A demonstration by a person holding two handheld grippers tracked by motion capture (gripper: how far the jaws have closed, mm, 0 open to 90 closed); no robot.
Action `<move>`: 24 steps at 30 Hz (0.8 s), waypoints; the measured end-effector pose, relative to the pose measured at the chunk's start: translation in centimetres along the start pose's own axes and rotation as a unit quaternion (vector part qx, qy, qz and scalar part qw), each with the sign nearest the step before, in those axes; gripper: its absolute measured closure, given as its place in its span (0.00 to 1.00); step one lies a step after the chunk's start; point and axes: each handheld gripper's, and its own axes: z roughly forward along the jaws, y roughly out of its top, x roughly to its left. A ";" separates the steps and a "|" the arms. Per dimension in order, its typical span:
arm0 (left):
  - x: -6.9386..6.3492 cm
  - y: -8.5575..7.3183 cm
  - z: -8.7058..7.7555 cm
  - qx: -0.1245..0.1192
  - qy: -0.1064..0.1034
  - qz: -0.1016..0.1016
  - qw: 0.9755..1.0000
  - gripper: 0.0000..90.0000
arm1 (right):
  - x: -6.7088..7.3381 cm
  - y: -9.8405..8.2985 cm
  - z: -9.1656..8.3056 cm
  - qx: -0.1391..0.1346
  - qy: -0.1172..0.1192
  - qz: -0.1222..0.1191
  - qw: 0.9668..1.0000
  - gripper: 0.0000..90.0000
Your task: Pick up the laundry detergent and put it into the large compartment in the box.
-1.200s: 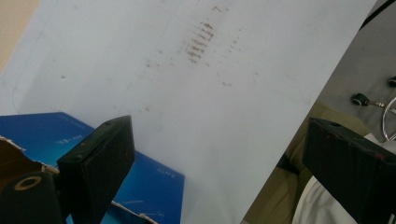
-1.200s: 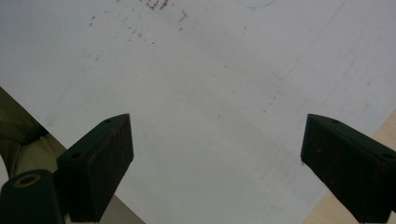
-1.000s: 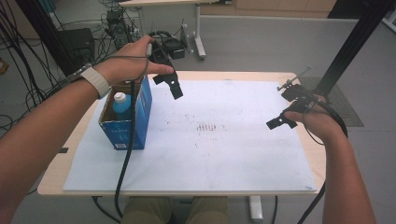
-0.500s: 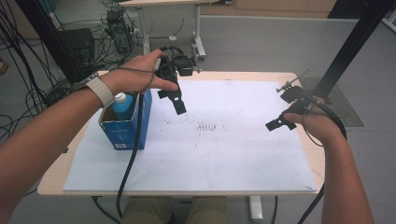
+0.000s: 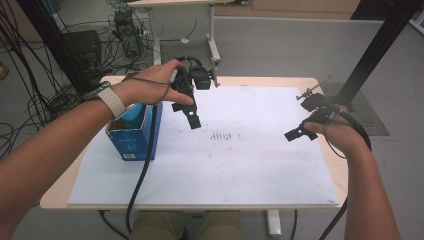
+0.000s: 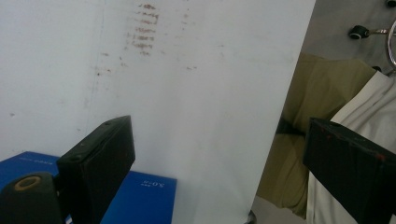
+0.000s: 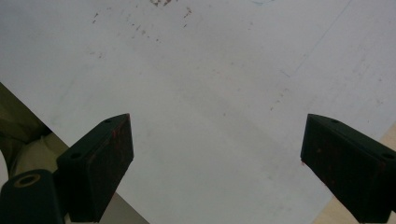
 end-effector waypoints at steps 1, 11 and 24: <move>0.0 0.0 0.1 0.000 0.000 0.001 1.000 0.11 | 0.0 0.0 0.0 0.000 0.000 -0.001 1.000 0.10; 0.0 -0.6 0.3 -0.007 -0.001 -0.002 1.000 0.11 | 0.2 0.4 0.1 0.000 0.000 -0.004 1.000 0.10; 0.2 -0.8 0.5 -0.006 0.001 -0.005 1.000 0.11 | 0.1 0.5 0.3 0.001 0.000 -0.005 1.000 0.10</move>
